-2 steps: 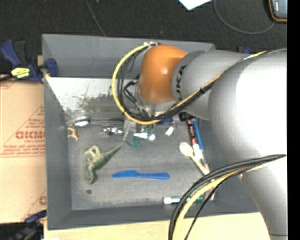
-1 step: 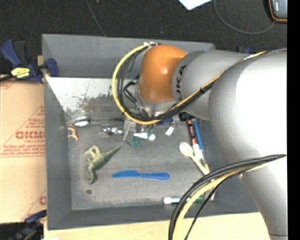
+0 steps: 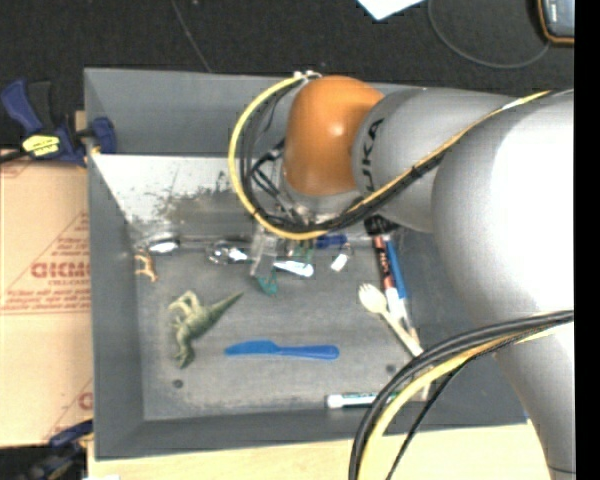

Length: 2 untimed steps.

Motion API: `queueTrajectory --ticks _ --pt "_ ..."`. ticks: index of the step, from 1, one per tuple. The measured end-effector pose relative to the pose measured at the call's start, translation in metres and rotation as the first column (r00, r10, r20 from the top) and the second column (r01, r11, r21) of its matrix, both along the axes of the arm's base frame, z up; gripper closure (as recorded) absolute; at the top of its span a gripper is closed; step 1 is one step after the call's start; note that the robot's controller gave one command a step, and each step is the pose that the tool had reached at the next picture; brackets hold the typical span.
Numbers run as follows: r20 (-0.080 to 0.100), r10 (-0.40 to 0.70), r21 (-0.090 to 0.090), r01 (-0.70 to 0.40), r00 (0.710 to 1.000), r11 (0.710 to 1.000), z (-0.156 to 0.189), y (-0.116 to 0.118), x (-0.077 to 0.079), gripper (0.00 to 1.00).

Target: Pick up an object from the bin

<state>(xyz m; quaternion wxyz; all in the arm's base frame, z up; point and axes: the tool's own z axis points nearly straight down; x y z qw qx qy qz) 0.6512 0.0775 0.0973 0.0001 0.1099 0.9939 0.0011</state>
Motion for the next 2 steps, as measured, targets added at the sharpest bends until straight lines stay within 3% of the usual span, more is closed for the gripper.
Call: queueTrajectory --ticks 2 --pt "0.008 -0.001 0.001 0.001 1.000 1.000 0.046 0.000 0.002 1.00"
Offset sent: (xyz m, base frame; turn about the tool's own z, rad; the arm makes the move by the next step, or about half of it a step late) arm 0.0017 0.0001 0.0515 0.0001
